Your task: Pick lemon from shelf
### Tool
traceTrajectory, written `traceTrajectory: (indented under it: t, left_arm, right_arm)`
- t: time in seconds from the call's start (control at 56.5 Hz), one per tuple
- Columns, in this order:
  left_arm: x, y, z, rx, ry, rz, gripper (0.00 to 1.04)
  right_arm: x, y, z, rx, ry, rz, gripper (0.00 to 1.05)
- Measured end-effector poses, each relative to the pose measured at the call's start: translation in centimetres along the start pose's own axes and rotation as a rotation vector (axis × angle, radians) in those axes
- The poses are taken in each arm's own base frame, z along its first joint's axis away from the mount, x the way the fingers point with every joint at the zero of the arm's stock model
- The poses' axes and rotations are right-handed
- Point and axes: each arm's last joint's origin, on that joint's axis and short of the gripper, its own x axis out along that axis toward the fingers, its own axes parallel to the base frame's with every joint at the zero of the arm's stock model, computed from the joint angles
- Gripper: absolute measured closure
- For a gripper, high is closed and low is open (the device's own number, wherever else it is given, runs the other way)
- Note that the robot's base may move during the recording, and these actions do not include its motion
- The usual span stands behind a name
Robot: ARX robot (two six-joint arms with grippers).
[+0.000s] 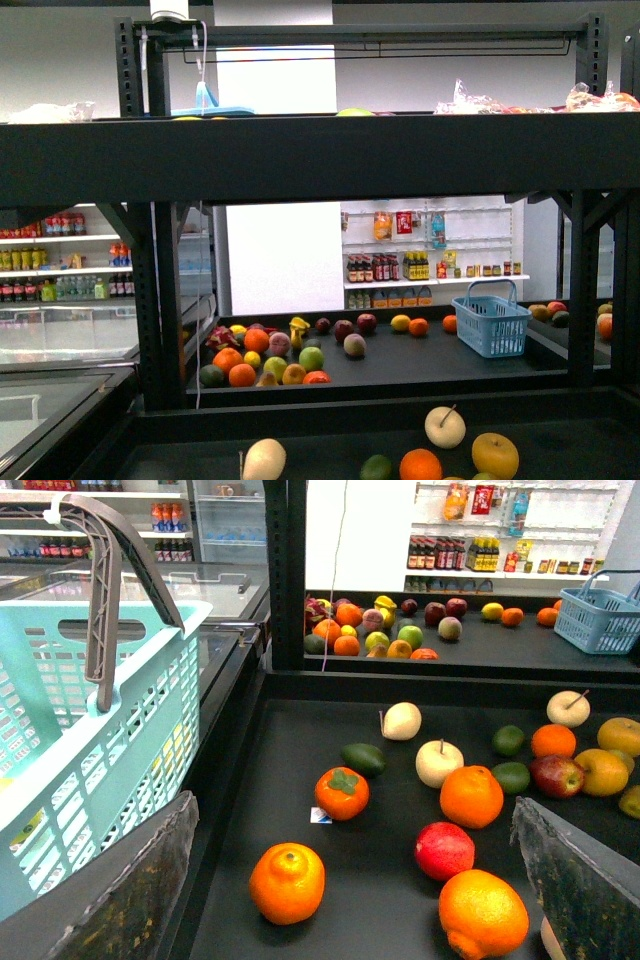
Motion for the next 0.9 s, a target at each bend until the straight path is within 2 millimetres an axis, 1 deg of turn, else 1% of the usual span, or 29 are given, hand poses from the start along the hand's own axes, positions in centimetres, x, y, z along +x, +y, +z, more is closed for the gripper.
traceTrajectory:
  t: [0.903]
  left_arm:
    - [0.00, 0.00, 0.00, 0.000, 0.000, 0.000, 0.08]
  right_arm:
    - [0.00, 0.00, -0.01, 0.000, 0.000, 0.000, 0.07]
